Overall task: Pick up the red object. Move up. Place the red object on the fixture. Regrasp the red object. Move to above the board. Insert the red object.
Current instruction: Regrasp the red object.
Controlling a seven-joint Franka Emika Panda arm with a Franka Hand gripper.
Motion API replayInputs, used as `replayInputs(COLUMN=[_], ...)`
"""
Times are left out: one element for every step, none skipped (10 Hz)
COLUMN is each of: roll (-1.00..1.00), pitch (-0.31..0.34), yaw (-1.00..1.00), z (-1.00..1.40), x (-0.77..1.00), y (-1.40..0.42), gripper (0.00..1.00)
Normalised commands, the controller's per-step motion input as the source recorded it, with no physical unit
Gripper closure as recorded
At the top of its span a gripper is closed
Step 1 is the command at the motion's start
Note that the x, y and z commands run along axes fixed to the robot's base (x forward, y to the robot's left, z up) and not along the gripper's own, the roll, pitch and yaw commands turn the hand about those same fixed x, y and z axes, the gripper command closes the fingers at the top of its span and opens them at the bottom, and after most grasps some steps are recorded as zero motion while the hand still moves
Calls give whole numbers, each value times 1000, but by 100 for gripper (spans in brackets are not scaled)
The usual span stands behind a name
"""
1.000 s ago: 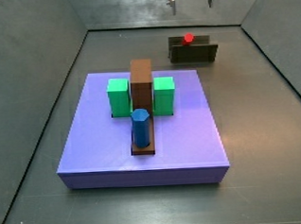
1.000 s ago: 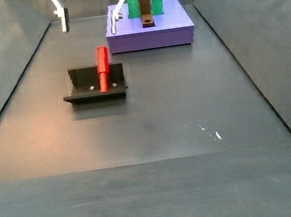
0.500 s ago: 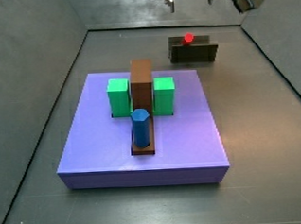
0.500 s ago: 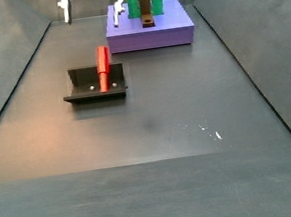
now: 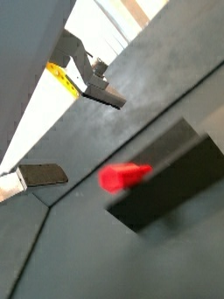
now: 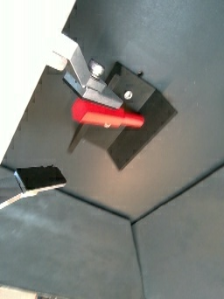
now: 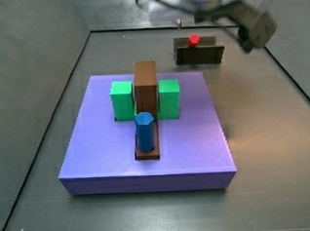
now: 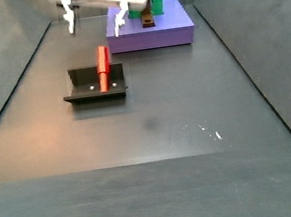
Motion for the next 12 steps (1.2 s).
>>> replayInputs(roll=[271,200,323,451,489,366,151,0,0,0,0,0], pitch=[-131,-94,-29,0,0,0,0,0,0,0,0,0], yaw=[134,77,26,0,51,66,0,0,0,0,0,0], z=[-657,-500,-329,-246,-20,0,-40,0,0,0,0,0], x=[49,0,26,103,20,0,0,0,0,0,0,0], y=[0,-6,-166,-217,-103,-9,0,0,0,0,0,0], gripper=[0,0,0,0,0,0,0,0,100,100,100,100])
